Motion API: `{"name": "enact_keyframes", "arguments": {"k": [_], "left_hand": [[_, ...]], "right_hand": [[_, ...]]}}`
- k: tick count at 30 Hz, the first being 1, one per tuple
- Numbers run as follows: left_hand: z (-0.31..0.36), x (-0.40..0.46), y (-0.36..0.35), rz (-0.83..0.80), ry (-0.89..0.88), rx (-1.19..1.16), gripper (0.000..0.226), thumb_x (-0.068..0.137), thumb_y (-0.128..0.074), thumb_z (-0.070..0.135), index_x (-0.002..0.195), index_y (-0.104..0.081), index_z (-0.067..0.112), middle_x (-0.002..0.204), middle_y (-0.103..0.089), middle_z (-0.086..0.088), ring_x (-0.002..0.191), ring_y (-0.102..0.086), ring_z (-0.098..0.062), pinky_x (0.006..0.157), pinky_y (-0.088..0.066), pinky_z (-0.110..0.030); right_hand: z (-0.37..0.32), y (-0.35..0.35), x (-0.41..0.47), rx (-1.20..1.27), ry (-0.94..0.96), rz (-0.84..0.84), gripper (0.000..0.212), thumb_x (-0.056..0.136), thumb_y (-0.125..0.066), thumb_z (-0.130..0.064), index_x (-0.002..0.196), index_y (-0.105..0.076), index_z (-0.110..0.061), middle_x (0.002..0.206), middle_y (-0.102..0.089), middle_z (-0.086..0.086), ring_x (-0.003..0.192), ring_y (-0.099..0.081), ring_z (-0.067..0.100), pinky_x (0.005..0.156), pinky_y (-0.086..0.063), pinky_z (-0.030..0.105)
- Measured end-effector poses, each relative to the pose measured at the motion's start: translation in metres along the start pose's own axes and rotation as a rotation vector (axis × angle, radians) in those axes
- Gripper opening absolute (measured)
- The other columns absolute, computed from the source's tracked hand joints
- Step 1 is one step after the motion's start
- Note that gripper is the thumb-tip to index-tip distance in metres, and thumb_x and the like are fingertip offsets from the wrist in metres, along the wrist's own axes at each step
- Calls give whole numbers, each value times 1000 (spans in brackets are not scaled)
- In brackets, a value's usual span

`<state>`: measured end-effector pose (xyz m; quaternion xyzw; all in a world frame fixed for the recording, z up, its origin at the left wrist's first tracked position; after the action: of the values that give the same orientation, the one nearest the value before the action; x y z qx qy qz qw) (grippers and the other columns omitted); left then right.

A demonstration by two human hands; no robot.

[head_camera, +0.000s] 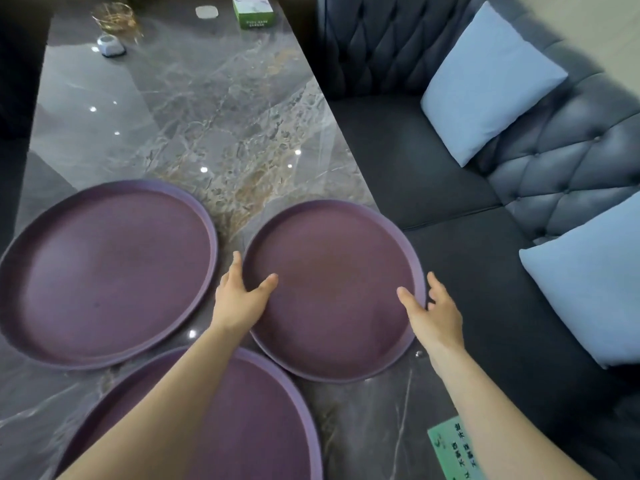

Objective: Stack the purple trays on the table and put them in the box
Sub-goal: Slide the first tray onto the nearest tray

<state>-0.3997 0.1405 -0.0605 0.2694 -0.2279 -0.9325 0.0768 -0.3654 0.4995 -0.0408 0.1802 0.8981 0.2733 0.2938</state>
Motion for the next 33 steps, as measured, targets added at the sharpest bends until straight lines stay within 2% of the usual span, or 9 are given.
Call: {"name": "enact_keyframes", "arguments": {"k": [4,8,14,18,22,27,33], "left_hand": [[3,-2,-8,-10,56,-136,97,75,-69,54,154,-15,39,162,-22,-1,149,-19,-21,119,-24,-48],[13,-14,-5,-69,48,-366,94,77,-75,44,152,-19,45,163,-20,3,148,-23,-14,113,-29,-36],[29,-50,16,-5,-44,-369,82,78,-74,42,146,-28,53,154,-22,4,142,-31,-20,115,-32,-44],[21,-91,42,46,-114,-399,77,81,-73,39,146,-33,48,149,-25,5,138,-34,-15,112,-31,-35],[-21,-132,85,155,-115,-373,70,80,-74,38,141,-41,46,144,-33,3,135,-38,-15,114,-32,-38],[-95,-175,146,295,-120,-248,68,79,-76,31,139,-46,43,140,-42,-6,134,-34,-15,112,-28,-32],[-182,-211,178,358,-3,-177,68,75,-78,37,134,-47,48,138,-41,-6,133,-38,-25,113,-33,-47]], "right_hand": [[-6,-6,4,85,-23,3,79,81,-70,-52,151,-36,-36,157,-40,2,143,-41,22,114,-38,47],[-9,-1,-4,114,-25,20,81,81,-70,-54,151,-37,-33,157,-39,4,141,-43,25,111,-39,46],[-14,14,-39,89,14,88,83,80,-70,-57,151,-37,-28,153,-41,9,133,-50,30,105,-44,48],[-8,18,-84,54,-7,157,80,81,-64,-63,147,-43,-24,148,-43,12,125,-55,35,100,-48,51],[0,5,-139,10,21,174,74,84,-60,-62,142,-51,-18,141,-53,15,120,-59,34,97,-47,46],[14,-45,-210,-59,65,40,73,82,-59,-66,139,-54,-20,132,-60,11,116,-61,30,96,-49,45],[30,-83,-266,-177,89,-10,64,86,-63,-55,138,-55,-19,128,-57,10,113,-60,27,87,-45,37]]}}
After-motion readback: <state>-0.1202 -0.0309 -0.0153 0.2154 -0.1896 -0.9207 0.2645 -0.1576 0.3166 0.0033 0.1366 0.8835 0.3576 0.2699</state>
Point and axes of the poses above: each hand's wrist, its own x-axis towards the middle knuckle, its own y-axis out of the back of the hand, z = x × y, the point moved 8 cm from there along x, towards the middle knuckle
